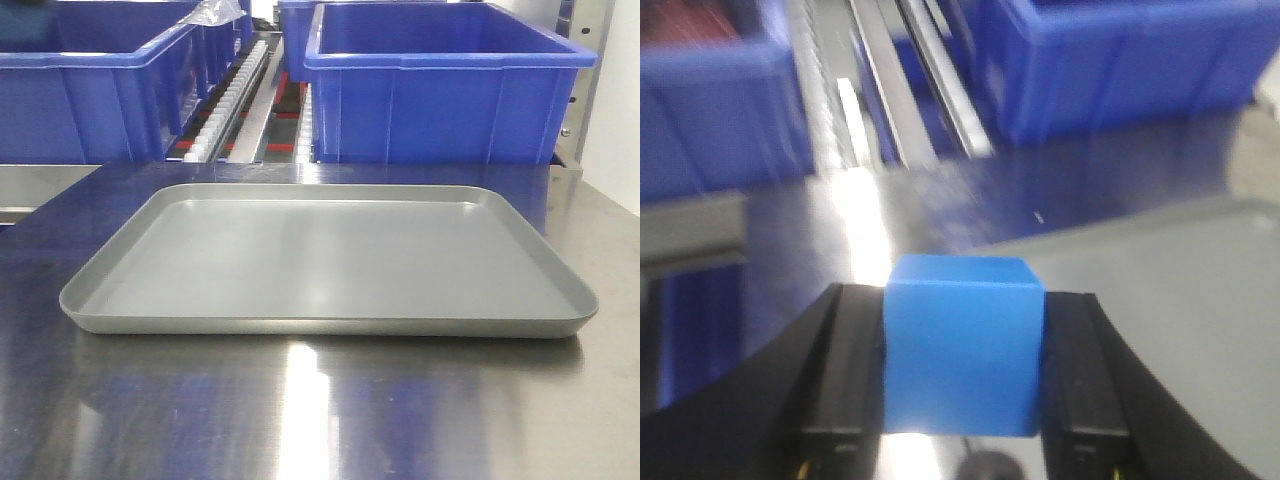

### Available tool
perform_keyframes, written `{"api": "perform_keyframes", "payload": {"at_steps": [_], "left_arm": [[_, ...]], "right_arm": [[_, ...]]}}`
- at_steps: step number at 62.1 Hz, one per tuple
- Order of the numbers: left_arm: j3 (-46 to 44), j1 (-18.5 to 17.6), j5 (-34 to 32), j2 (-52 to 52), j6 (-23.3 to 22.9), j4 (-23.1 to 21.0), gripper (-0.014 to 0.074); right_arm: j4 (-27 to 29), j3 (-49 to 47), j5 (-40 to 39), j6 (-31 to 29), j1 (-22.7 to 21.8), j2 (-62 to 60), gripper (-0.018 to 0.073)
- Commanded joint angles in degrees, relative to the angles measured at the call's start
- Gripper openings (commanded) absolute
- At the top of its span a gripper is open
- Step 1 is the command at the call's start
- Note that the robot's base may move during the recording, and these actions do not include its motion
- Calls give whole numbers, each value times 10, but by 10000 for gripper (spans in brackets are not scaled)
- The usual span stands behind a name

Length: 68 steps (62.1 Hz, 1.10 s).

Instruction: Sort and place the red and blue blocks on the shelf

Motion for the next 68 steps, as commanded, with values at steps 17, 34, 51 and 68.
{"api": "perform_keyframes", "payload": {"at_steps": [17, 34, 51, 68], "left_arm": [[128, 65, -106, -200, 20, -6, 123], [189, 96, -106, -321, 20, -6, 124], [198, 108, -106, -377, 20, -32, 128], [198, 166, -106, -376, 19, -32, 127]], "right_arm": [[2, -16, -48, -6, -3, 2, 89], [2, -16, -48, -6, -3, 2, 89], [2, -16, -48, -6, -3, 2, 89], [2, -16, -48, -6, -3, 2, 89]]}}
